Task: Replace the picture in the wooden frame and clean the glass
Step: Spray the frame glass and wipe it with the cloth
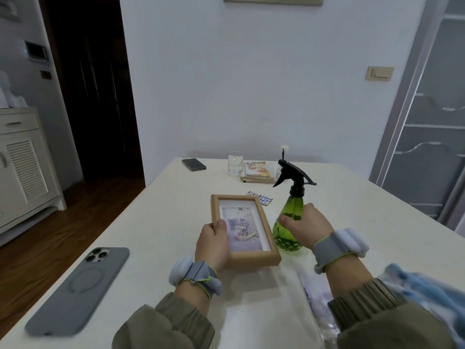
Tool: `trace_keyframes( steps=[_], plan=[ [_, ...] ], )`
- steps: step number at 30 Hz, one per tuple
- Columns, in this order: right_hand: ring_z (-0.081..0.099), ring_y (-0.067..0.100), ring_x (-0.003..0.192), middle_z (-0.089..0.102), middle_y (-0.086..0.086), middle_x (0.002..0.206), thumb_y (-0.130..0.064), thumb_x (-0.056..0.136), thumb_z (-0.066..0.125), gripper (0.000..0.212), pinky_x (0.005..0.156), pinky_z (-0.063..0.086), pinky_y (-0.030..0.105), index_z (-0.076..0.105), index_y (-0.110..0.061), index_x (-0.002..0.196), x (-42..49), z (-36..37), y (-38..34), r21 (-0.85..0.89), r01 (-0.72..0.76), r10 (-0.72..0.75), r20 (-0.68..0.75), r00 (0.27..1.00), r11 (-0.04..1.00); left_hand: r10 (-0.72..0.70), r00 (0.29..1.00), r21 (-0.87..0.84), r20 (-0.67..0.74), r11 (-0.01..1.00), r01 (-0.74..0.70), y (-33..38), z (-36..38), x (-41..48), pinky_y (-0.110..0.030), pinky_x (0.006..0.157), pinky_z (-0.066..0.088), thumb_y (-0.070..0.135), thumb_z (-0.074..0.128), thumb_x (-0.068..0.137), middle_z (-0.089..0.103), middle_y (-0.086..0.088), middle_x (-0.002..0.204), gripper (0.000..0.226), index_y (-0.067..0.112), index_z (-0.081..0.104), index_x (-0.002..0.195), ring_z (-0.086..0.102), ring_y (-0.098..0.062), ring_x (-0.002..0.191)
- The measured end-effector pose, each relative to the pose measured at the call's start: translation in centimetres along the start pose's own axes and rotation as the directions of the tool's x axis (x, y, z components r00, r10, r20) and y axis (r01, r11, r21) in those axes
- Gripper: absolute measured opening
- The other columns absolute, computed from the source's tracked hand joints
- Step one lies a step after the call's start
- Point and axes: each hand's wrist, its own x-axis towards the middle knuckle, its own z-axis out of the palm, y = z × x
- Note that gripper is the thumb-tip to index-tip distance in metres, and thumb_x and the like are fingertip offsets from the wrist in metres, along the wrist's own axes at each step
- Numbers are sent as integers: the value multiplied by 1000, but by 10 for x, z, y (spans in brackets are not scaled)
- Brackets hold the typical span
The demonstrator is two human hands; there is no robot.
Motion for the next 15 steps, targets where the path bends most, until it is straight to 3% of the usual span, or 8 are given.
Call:
trace_keyframes(
  steps=[3,5,9,12,15],
  plan=[
    [57,31,81,50,5,69,-43,85,59,37,51,32,28,52,-7,82,-21,-4,-5,-76,71,-67,47,997,995,-7,1000,5,19,1000,7,1,-2,-17,-32,82,39,36,34,100,57,-13,105,46,0,53,121,48,-27,91],
    [51,28,76,44,2,64,-42,86,57,35,51,31,28,47,-9,81,-32,-6,-9,-110,91,-87,48,995,990,-12,999,6,32,1000,12,1,-1,-25,-34,87,40,36,34,100,58,-16,112,46,0,53,121,49,-28,93],
    [60,31,89,65,11,99,-42,86,55,39,69,44,31,57,-8,105,-58,-25,-3,-160,144,-138,51,989,977,23,998,17,52,1000,-24,6,-1,-54,-32,86,40,35,35,100,60,-20,120,47,-2,55,120,54,-32,103],
    [58,31,116,61,11,128,-42,88,54,51,90,47,33,53,-13,129,-78,-41,9,-219,146,-131,81,988,965,22,996,20,88,1000,-24,8,7,-73,-33,91,41,35,35,100,59,-21,124,47,-2,54,122,54,-34,112],
    [57,29,119,59,10,133,-41,89,54,51,98,47,34,55,-12,130,-93,-54,22,-247,120,-93,117,989,962,22,990,35,140,999,-27,9,20,-92,-34,91,42,35,35,100,59,-22,124,48,-3,54,122,55,-35,113]
  ],
)
